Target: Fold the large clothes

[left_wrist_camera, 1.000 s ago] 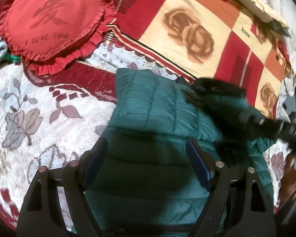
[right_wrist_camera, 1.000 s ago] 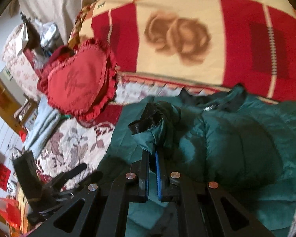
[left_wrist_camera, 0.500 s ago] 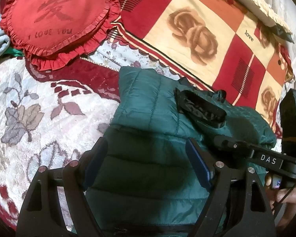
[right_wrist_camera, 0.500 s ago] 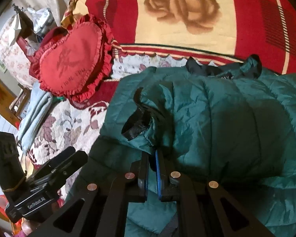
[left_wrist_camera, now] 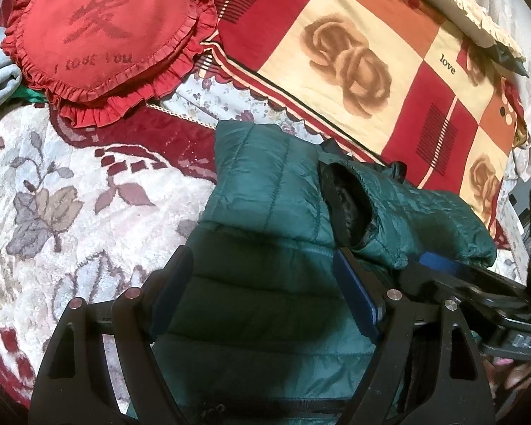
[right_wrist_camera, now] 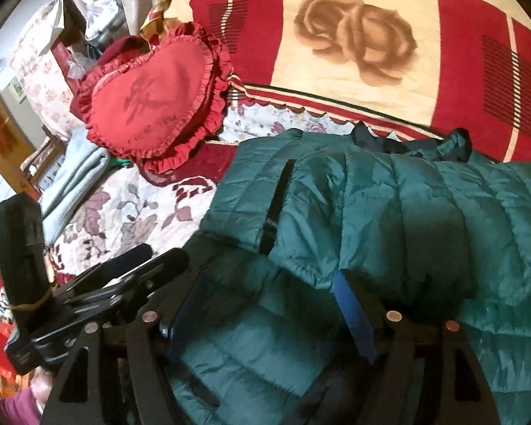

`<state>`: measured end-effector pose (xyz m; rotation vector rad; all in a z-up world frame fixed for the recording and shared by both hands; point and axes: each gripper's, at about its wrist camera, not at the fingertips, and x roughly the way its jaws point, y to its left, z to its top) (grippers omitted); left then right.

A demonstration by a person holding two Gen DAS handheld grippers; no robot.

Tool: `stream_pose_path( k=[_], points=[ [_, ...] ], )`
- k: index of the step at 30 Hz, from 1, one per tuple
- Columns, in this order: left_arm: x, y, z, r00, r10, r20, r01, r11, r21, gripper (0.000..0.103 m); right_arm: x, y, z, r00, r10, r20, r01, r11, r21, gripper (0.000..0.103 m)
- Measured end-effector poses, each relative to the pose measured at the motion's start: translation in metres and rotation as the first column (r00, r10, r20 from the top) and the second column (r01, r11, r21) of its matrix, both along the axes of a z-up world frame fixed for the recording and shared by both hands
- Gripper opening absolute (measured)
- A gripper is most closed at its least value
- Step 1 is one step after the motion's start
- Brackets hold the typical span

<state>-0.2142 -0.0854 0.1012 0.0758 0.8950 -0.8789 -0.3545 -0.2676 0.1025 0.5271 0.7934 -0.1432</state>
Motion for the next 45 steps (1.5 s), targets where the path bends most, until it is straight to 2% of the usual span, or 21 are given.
stream_pose_path(
  k=[7,15,20,27,31,34,36,38,41,45],
  points=[
    [-0.006,-0.003,0.004,1.000,-0.019,0.000,0.019,1.000,0.002,0.081,-0.041,-0.001,0.003,1.000,-0.011,0.009,0.010,0.999,0.049,0.072],
    [-0.001,-0.019,0.017,0.995,-0.010,-0.100,0.002,0.997,-0.079,0.081,-0.090,-0.016,0.007,0.998,-0.057,0.009,0.056,0.996,0.063,0.072],
    [0.001,-0.049,0.017,0.984,-0.037,-0.172,0.019,0.994,-0.105,0.081,-0.114,-0.021,0.004,0.997,-0.082,0.012,0.081,0.993,0.089,0.072],
    [-0.004,-0.091,-0.006,0.969,-0.057,-0.240,0.054,0.998,-0.020,0.081,-0.133,-0.027,0.000,0.995,-0.096,0.028,0.092,0.988,0.122,0.072],
    [-0.008,-0.102,-0.019,0.968,-0.045,-0.246,0.052,0.998,0.023,0.081,-0.139,-0.031,-0.003,0.994,-0.108,0.036,0.101,0.984,0.144,0.072],
    [-0.014,-0.104,-0.018,0.976,-0.059,-0.210,0.064,0.998,0.015,0.080,-0.144,-0.034,-0.004,0.992,-0.120,0.045,0.112,0.982,0.151,0.072],
    [-0.019,-0.106,-0.012,0.978,-0.096,-0.184,0.095,0.995,-0.014,0.055,-0.148,-0.035,-0.004,0.990,-0.130,0.045,0.122,0.982,0.146,0.072],
    [-0.023,-0.108,-0.006,0.983,-0.115,-0.144,0.118,0.993,0.010,0.022,-0.152,-0.037,-0.004,0.989,-0.143,0.044,0.135,0.981,0.140,0.072],
    [-0.024,-0.108,0.007,0.981,-0.146,-0.124,0.146,0.989,-0.014,0.013,-0.160,-0.042,-0.004,0.985,-0.169,0.043,0.162,0.977,0.136,0.072],
    [-0.010,-0.100,0.035,0.987,-0.138,-0.080,0.133,0.989,-0.058,0.012,-0.176,-0.052,-0.001,0.972,-0.229,0.044,0.224,0.970,0.096,0.072]
  ],
)
